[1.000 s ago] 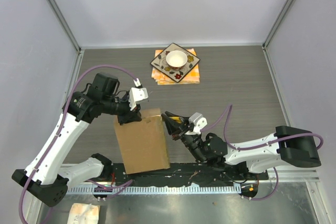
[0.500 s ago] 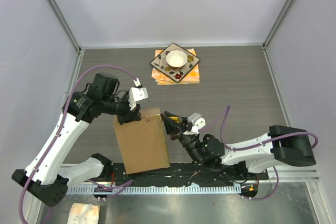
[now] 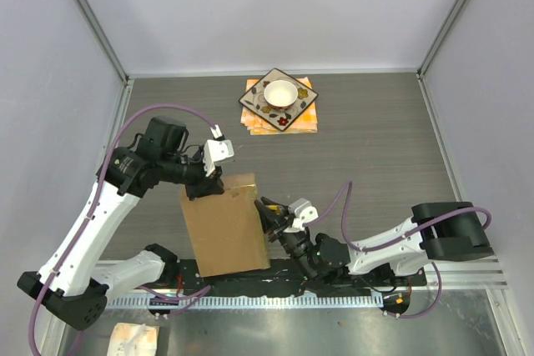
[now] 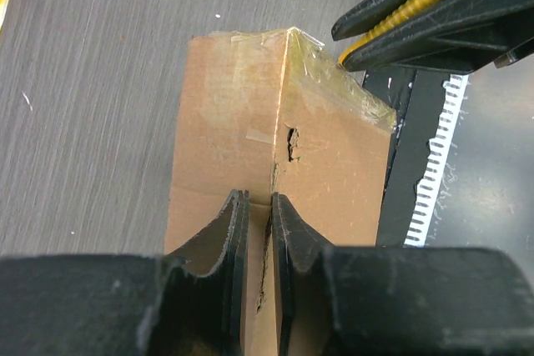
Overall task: Unpack the express box
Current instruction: Cut the express box at the center of the board.
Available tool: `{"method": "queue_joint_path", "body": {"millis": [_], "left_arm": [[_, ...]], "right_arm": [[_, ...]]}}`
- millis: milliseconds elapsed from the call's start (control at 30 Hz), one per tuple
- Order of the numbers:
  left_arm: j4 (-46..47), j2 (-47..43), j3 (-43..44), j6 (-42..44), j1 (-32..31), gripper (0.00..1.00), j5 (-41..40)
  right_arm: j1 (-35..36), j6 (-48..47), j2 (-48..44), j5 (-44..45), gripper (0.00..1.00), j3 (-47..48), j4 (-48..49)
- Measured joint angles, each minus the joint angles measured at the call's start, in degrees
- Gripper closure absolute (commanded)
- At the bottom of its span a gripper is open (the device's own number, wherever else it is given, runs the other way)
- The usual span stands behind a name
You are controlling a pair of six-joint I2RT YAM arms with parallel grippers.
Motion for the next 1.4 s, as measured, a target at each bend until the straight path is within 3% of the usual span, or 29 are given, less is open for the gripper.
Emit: {"method": "queue_joint_path", "body": {"millis": [467, 767, 1400], "left_arm": [[-0.3, 0.0, 0.2, -0.4, -0.4, 1.00, 1.5], [-0.6, 0.1, 0.5, -0.5, -0.3, 1.00, 0.2], [-0.5, 0.1, 0.5, -0.5, -0.3, 1.00, -0.1]], "right_arm": [[2.4, 3.8, -0.2, 3.7, 0.99, -1.5, -0.3], [3.6, 11.7, 5.2, 5.7, 0.99, -3.8, -2.6], [7.7, 22.8, 7.9, 11.5, 0.99, -5.0, -6.9]]}}
